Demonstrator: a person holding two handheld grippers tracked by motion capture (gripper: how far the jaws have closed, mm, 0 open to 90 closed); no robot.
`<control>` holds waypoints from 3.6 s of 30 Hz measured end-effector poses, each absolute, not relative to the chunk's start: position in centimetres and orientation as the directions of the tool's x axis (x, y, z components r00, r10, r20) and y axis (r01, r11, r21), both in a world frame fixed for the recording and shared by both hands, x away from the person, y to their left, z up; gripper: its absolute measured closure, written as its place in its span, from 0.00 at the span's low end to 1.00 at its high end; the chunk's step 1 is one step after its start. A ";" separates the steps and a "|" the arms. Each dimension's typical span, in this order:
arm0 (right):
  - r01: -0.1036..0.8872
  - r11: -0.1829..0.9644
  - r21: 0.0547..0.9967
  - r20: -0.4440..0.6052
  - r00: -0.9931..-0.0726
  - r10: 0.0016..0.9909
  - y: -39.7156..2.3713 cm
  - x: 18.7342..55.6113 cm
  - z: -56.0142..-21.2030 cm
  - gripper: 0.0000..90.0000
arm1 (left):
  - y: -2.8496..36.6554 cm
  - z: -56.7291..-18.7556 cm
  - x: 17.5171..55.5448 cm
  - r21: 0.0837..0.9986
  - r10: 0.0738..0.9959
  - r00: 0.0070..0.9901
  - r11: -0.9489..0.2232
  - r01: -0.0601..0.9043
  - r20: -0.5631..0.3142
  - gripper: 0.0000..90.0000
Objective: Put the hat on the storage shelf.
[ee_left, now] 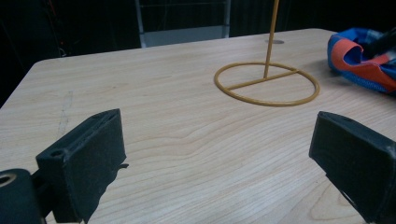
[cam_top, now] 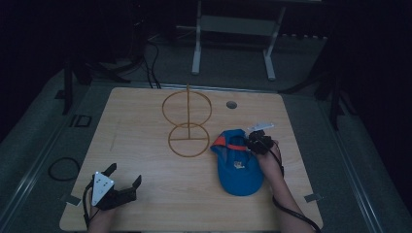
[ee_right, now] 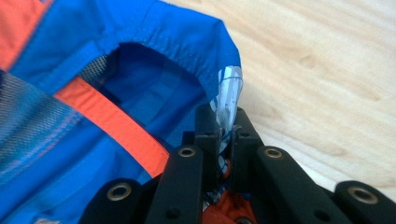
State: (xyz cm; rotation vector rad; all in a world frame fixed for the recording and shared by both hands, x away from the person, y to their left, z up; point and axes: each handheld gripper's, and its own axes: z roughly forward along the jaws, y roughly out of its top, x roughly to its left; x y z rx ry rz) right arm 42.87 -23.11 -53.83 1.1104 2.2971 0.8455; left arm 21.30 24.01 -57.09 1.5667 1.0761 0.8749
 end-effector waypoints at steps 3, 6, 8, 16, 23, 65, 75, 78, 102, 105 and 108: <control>0.514 0.487 0.706 -0.141 -0.572 0.808 -23.2 42.5 -53.0 0.95 | 23.9 -57.1 21.3 0.971 0.938 0.346 -0.105 0.215 0.025 0.04; 0.487 0.474 0.734 -0.145 -0.569 0.809 -23.4 41.7 -51.5 0.95 | 23.8 -56.9 21.1 0.975 0.944 0.330 -0.096 0.200 0.025 0.04; 0.470 0.461 0.753 -0.144 -0.566 0.812 -23.6 41.2 -50.4 0.95 | 23.8 -56.8 21.0 0.976 0.949 0.316 -0.087 0.201 0.020 0.04; 0.392 0.425 0.816 -0.154 -0.561 0.813 -24.2 39.0 -46.0 0.95 | 23.6 -55.9 21.5 0.964 0.943 0.330 -0.046 0.263 -0.045 0.04; 0.320 0.383 0.866 -0.162 -0.546 0.822 -24.5 37.1 -41.9 0.95 | 22.4 -53.8 21.8 0.944 0.918 0.385 -0.037 0.329 -0.099 0.05; 0.129 0.337 0.933 -0.160 -0.688 0.708 -22.3 29.6 -37.3 0.95 | 5.9 -37.3 29.1 0.924 0.643 0.747 -0.368 0.104 0.172 0.07; 0.107 0.343 0.933 -0.167 -0.716 0.678 -21.5 29.0 -37.0 0.95 | 2.1 -37.0 31.1 0.905 0.571 0.807 -0.408 0.118 0.152 0.21; 0.097 0.351 0.931 -0.177 -0.721 0.669 -21.2 28.7 -36.9 0.95 | 1.2 -37.3 31.6 0.890 0.556 0.817 -0.437 0.133 0.151 0.26; 0.088 0.365 0.927 -0.191 -0.726 0.661 -20.6 28.3 -37.2 0.95 | -1.7 -37.1 32.7 0.838 0.582 0.779 -0.527 0.141 0.235 0.99; 0.083 0.358 0.930 -0.190 -0.725 0.662 -20.7 28.1 -37.2 0.95 | -1.9 -36.7 32.5 0.834 0.582 0.770 -0.537 0.124 0.261 0.99; 0.077 0.351 0.933 -0.190 -0.724 0.664 -20.8 27.8 -37.0 0.94 | -2.1 -36.3 32.2 0.830 0.574 0.767 -0.549 0.101 0.286 0.99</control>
